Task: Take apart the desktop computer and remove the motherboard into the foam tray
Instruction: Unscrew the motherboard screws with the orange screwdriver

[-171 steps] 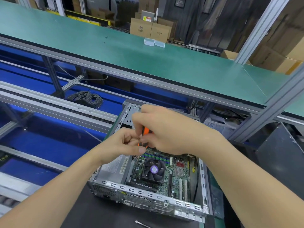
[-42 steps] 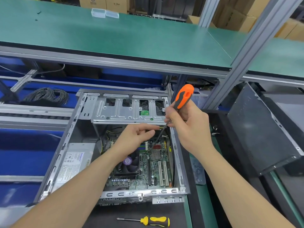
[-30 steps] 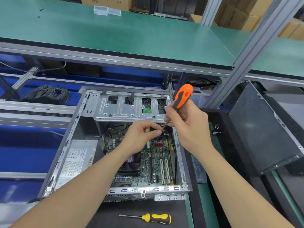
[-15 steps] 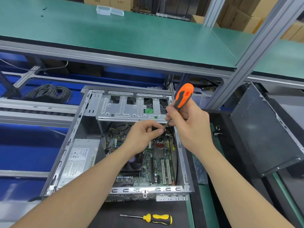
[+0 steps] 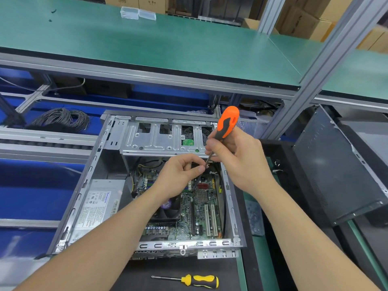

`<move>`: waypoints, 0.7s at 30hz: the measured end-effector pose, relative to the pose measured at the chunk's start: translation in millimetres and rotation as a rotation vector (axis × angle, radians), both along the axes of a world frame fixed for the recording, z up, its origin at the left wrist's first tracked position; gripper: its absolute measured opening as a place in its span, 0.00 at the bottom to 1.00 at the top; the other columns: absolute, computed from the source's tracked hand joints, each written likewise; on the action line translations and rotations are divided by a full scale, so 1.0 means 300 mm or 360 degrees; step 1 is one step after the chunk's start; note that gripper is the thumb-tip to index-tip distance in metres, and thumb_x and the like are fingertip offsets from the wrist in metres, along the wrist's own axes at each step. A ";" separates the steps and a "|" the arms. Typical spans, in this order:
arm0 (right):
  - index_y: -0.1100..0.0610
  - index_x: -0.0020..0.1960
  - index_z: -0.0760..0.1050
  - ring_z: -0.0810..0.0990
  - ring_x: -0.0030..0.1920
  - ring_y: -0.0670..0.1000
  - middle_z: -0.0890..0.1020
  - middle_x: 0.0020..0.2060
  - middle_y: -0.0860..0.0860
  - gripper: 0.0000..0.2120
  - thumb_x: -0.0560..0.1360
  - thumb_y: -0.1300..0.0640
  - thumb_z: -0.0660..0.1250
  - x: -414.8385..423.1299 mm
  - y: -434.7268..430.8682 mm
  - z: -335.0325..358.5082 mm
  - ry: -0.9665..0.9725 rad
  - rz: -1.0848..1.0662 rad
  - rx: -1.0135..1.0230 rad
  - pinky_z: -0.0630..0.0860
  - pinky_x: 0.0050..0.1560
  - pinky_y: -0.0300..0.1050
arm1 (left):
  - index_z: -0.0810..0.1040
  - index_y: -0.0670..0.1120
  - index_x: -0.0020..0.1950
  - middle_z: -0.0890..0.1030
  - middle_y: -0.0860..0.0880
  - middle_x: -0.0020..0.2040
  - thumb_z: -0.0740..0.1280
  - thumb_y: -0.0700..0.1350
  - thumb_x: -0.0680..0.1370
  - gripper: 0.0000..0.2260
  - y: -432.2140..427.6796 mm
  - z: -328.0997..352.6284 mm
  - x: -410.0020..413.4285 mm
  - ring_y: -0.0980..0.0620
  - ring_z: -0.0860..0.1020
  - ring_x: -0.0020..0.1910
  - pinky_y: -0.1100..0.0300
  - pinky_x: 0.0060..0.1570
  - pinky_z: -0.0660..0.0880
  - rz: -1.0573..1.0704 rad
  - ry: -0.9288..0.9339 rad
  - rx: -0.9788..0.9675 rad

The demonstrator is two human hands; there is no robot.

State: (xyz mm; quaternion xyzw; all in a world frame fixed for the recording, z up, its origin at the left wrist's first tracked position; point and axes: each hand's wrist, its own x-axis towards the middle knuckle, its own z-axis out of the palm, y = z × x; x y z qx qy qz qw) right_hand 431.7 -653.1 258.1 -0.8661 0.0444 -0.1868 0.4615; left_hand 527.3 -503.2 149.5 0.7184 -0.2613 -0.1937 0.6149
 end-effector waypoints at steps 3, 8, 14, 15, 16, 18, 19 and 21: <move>0.53 0.54 0.78 0.87 0.50 0.51 0.87 0.44 0.49 0.03 0.82 0.56 0.68 0.001 -0.021 0.035 0.0151 0.0164 0.0061 0.85 0.52 0.54 | 0.86 0.59 0.51 0.58 0.53 0.31 0.72 0.48 0.80 0.05 0.004 0.002 0.000 0.50 0.58 0.32 0.55 0.41 0.58 -0.0052 -0.0069 0.0044; 0.53 0.54 0.78 0.87 0.50 0.51 0.87 0.44 0.49 0.02 0.82 0.58 0.68 -0.004 -0.019 0.050 0.0180 0.0186 0.0013 0.84 0.54 0.56 | 0.86 0.59 0.49 0.57 0.54 0.30 0.70 0.48 0.81 0.06 0.007 0.012 -0.009 0.51 0.58 0.32 0.55 0.39 0.53 -0.0085 -0.0117 0.0054; 0.53 0.54 0.78 0.87 0.49 0.51 0.86 0.43 0.48 0.03 0.81 0.56 0.68 -0.001 -0.002 0.042 0.0109 0.0117 0.0057 0.85 0.52 0.57 | 0.86 0.57 0.47 0.61 0.57 0.26 0.70 0.47 0.82 0.07 0.008 0.018 -0.011 0.55 0.59 0.31 0.57 0.35 0.55 -0.0068 -0.0123 0.0090; 0.53 0.54 0.78 0.87 0.49 0.51 0.86 0.43 0.48 0.03 0.81 0.56 0.68 -0.001 -0.001 0.042 0.0105 0.0117 0.0067 0.85 0.51 0.56 | 0.86 0.57 0.47 0.62 0.58 0.26 0.70 0.47 0.82 0.07 0.008 0.017 -0.010 0.55 0.59 0.31 0.57 0.35 0.56 -0.0060 -0.0111 0.0082; 0.53 0.54 0.78 0.87 0.49 0.51 0.86 0.43 0.49 0.03 0.81 0.56 0.67 0.000 -0.001 0.042 0.0102 0.0124 0.0061 0.85 0.51 0.56 | 0.86 0.56 0.48 0.62 0.58 0.26 0.70 0.47 0.82 0.07 0.008 0.016 -0.010 0.55 0.59 0.31 0.57 0.36 0.56 -0.0053 -0.0097 0.0073; 0.52 0.54 0.78 0.87 0.49 0.52 0.86 0.42 0.49 0.02 0.82 0.56 0.67 0.003 -0.002 0.042 0.0103 0.0132 0.0031 0.85 0.52 0.57 | 0.86 0.57 0.48 0.62 0.58 0.27 0.70 0.47 0.82 0.07 0.008 0.014 -0.008 0.54 0.60 0.31 0.57 0.37 0.56 -0.0059 -0.0099 0.0073; 0.52 0.54 0.78 0.87 0.49 0.52 0.86 0.43 0.49 0.02 0.82 0.56 0.67 0.003 -0.003 0.042 0.0103 0.0130 0.0022 0.85 0.52 0.57 | 0.86 0.57 0.48 0.61 0.57 0.27 0.70 0.48 0.82 0.07 0.008 0.013 -0.007 0.54 0.60 0.31 0.56 0.38 0.56 -0.0069 -0.0112 0.0083; 0.51 0.54 0.78 0.87 0.49 0.51 0.86 0.43 0.48 0.02 0.82 0.55 0.67 0.003 -0.003 0.042 0.0111 0.0119 0.0038 0.85 0.52 0.55 | 0.85 0.57 0.48 0.60 0.56 0.28 0.70 0.48 0.82 0.06 0.009 0.010 -0.006 0.53 0.60 0.32 0.56 0.39 0.57 -0.0084 -0.0119 0.0090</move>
